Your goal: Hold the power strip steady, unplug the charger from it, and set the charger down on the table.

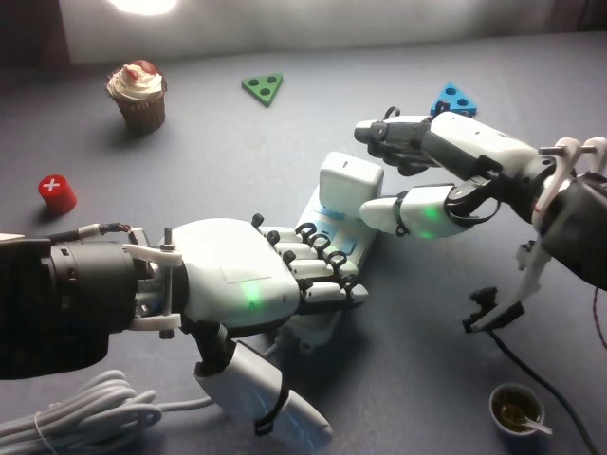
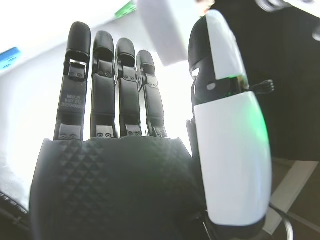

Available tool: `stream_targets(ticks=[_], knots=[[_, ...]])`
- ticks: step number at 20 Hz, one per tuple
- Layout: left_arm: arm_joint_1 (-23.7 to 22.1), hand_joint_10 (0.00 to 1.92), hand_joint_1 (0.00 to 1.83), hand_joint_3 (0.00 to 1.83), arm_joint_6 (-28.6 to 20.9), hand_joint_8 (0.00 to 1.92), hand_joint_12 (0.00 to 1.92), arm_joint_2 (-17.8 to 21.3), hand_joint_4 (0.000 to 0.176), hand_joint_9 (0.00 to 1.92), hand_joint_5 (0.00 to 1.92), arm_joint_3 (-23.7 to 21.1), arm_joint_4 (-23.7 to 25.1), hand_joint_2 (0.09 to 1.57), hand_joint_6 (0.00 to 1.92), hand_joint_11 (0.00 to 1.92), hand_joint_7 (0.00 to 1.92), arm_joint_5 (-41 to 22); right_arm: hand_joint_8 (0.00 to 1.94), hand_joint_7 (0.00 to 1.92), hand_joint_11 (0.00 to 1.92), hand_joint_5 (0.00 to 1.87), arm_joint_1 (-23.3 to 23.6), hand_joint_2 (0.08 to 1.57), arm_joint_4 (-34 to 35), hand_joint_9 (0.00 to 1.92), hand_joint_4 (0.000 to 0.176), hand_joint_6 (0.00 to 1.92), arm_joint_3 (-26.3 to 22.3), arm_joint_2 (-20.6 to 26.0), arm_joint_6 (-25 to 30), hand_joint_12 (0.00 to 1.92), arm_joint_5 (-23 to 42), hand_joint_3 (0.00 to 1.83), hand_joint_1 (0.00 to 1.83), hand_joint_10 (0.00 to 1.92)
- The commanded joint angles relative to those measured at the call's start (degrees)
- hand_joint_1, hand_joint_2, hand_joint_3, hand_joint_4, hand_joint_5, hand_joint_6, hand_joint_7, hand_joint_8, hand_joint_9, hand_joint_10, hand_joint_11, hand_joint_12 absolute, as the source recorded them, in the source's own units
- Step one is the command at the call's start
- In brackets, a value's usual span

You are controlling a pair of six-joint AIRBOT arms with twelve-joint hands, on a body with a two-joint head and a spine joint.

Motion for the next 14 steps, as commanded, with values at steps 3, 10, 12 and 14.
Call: stream_targets(ticks=[3, 10, 12, 14], knots=[[0.83, 0.01, 0.00, 0.00, -0.34, 0.01, 0.05, -0.18, 0.000, 0.12, 0.09, -0.31, -0.25, 0.91, 0.01, 0.13, 0.12, -1.48, 0.00, 0.46, 0.30, 0.38, 0.29, 1.09, -1.31, 0.50, 0.000, 0.00, 1.26, -0.31, 0.44, 0.60, 5.07, 0.01, 1.06, 0.00], [1.45, 0.00, 0.00, 0.00, -0.34, 0.00, 0.03, -0.34, 0.000, 0.08, 0.06, -0.31, -0.33, 0.92, 0.00, 0.10, 0.09, -1.40, 0.00, 0.46, 0.35, 0.37, 1.03, 1.07, -1.31, 0.51, 0.000, 0.01, 2.40, -1.75, 0.49, 0.56, 4.98, 0.00, 1.07, 0.00], [1.53, 0.01, 0.00, 0.00, -0.34, 0.01, 0.04, -0.38, 0.000, 0.10, 0.06, -0.27, -0.33, 0.91, 0.00, 0.12, 0.10, -1.37, 0.00, 0.51, 0.38, 0.41, 1.41, 1.06, -1.31, 0.55, 0.000, 0.00, 2.56, -2.17, 0.50, 0.55, 4.83, 0.00, 1.07, 0.00], [1.54, 0.00, 0.00, 0.00, -0.34, 0.00, 0.03, -0.34, 0.000, 0.09, 0.06, -0.23, -0.35, 0.91, 0.00, 0.11, 0.10, -1.30, 0.00, 0.49, 0.36, 0.40, 1.71, 1.08, -1.31, 0.53, 0.000, 0.00, 2.48, -2.44, 0.50, 0.55, 4.74, 0.01, 1.06, 0.00]])
